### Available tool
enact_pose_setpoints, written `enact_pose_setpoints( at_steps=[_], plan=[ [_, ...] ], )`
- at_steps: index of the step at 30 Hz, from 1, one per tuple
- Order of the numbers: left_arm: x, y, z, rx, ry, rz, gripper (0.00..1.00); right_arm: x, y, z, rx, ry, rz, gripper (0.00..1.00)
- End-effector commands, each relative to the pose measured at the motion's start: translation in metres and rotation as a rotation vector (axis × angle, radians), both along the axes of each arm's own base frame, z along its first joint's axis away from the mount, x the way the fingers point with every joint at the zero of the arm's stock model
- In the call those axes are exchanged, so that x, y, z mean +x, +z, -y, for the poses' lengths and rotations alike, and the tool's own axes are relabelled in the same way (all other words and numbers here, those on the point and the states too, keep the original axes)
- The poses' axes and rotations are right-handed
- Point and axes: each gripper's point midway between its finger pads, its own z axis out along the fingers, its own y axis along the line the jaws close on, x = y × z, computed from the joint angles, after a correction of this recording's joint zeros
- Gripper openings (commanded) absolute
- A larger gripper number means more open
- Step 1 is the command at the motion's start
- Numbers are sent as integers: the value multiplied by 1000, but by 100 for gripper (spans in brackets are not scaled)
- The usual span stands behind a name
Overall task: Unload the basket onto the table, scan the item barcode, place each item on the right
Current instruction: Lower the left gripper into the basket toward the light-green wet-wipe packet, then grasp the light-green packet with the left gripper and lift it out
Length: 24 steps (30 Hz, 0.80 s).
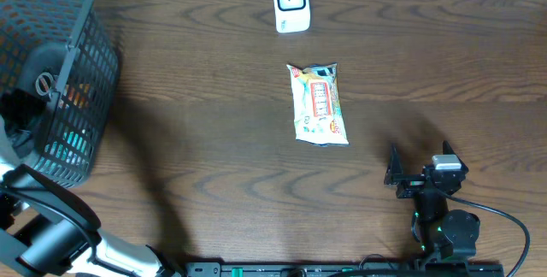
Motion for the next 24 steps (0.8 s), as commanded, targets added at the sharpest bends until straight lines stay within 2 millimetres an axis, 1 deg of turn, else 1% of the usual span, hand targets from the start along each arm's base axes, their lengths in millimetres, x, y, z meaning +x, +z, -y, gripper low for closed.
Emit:
enact_pose_setpoints(
  at_steps=[1, 3, 6, 12, 15, 19, 22, 23, 24],
  plan=[
    [-8, -12, -1, -57, 174, -7, 98, 0, -1, 0, 2, -1, -2, 99],
    [-11, -22, 3, -85, 209, -25, 98, 0, -1, 0, 2, -1, -2, 99],
    [-15, -37, 7, -114, 218, -59, 98, 0, -1, 0, 2, -1, -2, 99],
    [-22, -58, 13, -162, 222, -119, 97, 0, -1, 0, 2, -1, -2, 99],
    [-26, -68, 17, -192, 264, -145, 98, 0, -1, 0, 2, -1, -2, 99],
    [-28, -79, 20, -212, 282, -167, 98, 0, -1, 0, 2, -1, -2, 99],
    [-28, -83, 18, -211, 282, -170, 99, 0, -1, 0, 2, -1, -2, 99],
    [-29, -83, 16, -197, 282, -177, 97, 0, -1, 0, 2, -1, -2, 99],
    [-31, -82, 12, -174, 285, -185, 93, 0, -1, 0, 2, -1, -2, 99]
  ],
)
